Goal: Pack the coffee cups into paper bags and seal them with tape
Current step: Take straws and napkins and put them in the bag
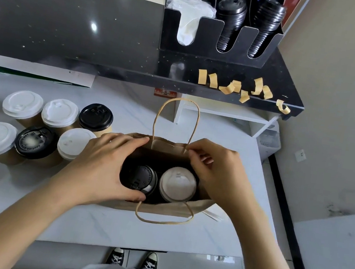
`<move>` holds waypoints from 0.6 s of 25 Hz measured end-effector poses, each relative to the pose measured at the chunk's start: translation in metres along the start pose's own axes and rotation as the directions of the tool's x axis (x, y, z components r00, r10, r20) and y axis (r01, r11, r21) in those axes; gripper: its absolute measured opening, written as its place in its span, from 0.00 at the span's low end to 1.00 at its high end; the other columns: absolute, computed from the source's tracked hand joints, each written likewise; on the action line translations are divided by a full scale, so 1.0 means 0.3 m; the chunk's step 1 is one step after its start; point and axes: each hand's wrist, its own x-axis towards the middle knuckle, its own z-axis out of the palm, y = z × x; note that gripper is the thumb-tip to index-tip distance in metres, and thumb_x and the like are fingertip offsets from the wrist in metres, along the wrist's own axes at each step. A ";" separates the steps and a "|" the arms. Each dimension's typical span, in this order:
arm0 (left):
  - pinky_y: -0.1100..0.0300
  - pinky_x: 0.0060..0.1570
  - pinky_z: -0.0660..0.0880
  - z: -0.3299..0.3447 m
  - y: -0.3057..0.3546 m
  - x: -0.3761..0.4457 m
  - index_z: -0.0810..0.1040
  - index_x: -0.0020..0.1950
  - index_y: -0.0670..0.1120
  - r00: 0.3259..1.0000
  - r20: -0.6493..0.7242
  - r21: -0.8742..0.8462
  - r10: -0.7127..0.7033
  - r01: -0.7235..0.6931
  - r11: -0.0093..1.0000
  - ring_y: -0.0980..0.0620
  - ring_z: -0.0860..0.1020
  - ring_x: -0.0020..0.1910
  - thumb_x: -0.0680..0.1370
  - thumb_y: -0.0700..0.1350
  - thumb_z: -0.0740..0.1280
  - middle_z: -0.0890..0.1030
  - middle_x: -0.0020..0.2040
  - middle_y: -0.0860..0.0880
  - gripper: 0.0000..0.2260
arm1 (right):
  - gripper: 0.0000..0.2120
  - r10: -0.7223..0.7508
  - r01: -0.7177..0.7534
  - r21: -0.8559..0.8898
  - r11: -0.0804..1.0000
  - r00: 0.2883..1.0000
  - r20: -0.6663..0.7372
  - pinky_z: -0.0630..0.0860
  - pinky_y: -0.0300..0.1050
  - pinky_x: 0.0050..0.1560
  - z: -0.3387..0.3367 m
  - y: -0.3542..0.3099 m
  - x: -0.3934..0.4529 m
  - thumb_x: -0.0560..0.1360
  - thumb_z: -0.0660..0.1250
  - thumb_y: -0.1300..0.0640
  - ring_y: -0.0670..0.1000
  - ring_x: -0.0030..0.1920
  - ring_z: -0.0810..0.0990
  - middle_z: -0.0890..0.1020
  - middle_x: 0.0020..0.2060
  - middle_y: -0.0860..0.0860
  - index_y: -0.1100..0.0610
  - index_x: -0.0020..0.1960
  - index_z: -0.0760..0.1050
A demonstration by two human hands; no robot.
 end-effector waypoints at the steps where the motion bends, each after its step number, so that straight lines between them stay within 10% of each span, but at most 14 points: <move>1: 0.51 0.73 0.62 0.002 -0.002 -0.001 0.58 0.79 0.63 1.000 -0.010 -0.021 0.000 0.000 1.000 0.55 0.60 0.74 0.56 0.77 0.68 0.66 0.72 0.64 0.53 | 0.05 0.027 -0.025 0.034 0.999 0.998 -0.056 0.79 0.40 0.47 -0.025 0.013 -0.006 0.79 0.69 0.58 0.42 0.42 0.82 0.85 0.40 0.41 0.50 0.50 0.83; 8: 0.56 0.72 0.61 0.010 -0.010 -0.010 0.61 0.78 0.65 0.999 -0.043 -0.108 0.019 -0.024 0.994 0.59 0.60 0.73 0.56 0.75 0.68 0.63 0.67 0.71 0.51 | 0.05 0.324 -0.273 0.180 0.945 0.854 -0.408 0.77 0.34 0.41 -0.030 0.237 -0.053 0.78 0.69 0.60 0.42 0.39 0.83 0.84 0.35 0.42 0.51 0.48 0.82; 15: 0.55 0.73 0.60 0.014 -0.014 -0.013 0.62 0.77 0.65 0.999 -0.044 -0.119 0.026 -0.031 0.992 0.60 0.60 0.73 0.57 0.75 0.69 0.64 0.68 0.72 0.50 | 0.14 0.418 -0.424 -0.116 0.898 0.905 -0.076 0.75 0.48 0.49 0.186 0.470 -0.170 0.72 0.76 0.57 0.52 0.51 0.79 0.82 0.49 0.48 0.51 0.57 0.81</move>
